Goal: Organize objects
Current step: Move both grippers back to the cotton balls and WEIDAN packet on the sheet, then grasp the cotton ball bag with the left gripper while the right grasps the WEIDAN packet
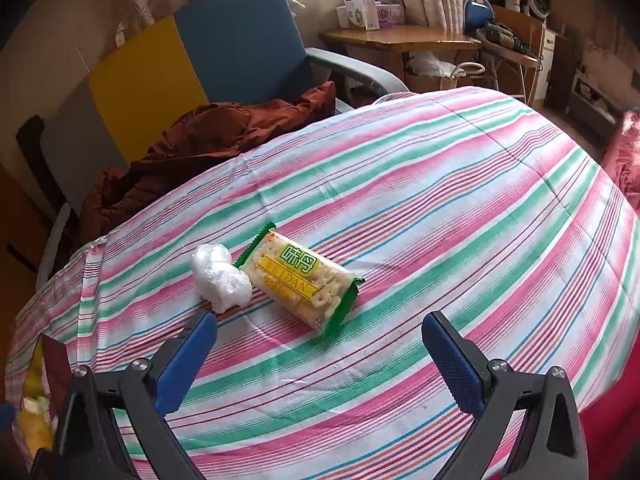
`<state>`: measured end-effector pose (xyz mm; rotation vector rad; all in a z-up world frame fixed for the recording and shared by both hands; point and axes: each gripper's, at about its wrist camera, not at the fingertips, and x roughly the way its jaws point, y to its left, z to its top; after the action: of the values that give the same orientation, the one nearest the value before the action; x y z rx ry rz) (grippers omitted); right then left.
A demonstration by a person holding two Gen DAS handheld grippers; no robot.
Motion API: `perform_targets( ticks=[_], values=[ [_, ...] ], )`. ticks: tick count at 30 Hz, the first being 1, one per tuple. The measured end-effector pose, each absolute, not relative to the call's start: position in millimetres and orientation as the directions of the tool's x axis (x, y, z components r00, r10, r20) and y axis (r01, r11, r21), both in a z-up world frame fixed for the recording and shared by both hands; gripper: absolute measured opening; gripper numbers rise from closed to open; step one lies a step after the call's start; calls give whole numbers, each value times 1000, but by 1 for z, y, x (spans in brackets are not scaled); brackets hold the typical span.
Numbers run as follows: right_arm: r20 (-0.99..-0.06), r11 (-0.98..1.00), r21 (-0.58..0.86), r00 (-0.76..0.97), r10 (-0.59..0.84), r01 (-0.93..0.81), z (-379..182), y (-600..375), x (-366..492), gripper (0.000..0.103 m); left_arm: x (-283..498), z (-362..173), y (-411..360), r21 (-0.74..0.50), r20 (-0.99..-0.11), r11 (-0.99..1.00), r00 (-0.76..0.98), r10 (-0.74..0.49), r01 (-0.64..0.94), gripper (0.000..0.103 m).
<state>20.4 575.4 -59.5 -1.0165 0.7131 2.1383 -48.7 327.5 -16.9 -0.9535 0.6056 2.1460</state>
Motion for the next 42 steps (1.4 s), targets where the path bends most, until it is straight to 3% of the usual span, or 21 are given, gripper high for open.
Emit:
perform_targets(
  ticks=[13, 16, 20, 24, 28, 31, 38, 42],
  values=[
    [-835, -611, 210, -465, 293, -763, -67, 586, 25, 103, -119, -58, 393, -164, -871, -682, -219, 439, -713, 79],
    [-852, -620, 203, -448, 269, -758, -71, 586, 23, 103, -129, -63, 413, -258, -867, -668, -137, 478, -698, 72],
    [-867, -622, 164, -412, 279, -766, -75, 586, 22, 103, -134, -74, 445, -332, -864, -644, -53, 501, -689, 55],
    [-878, -611, 176, -403, 258, -772, -79, 591, 25, 103, -137, -86, 479, -397, -850, -632, 9, 526, -666, 54],
    [-886, -628, 163, -393, 246, -761, -82, 588, 22, 103, -145, -106, 505, -403, -860, -657, 18, 510, -637, 53],
    [-890, -634, 157, -387, 242, -757, -84, 587, 21, 103, -152, -125, 512, -433, -861, -659, 65, 505, -615, 38],
    [-911, -710, 161, -380, 161, -686, -84, 575, 9, 103, -148, -114, 473, -383, -871, -646, 26, 490, -660, 37],
    [-919, -829, 51, -352, 179, -556, -72, 574, -14, 103, -145, -106, 438, -350, -877, -659, -13, 479, -665, 37]
  ],
)
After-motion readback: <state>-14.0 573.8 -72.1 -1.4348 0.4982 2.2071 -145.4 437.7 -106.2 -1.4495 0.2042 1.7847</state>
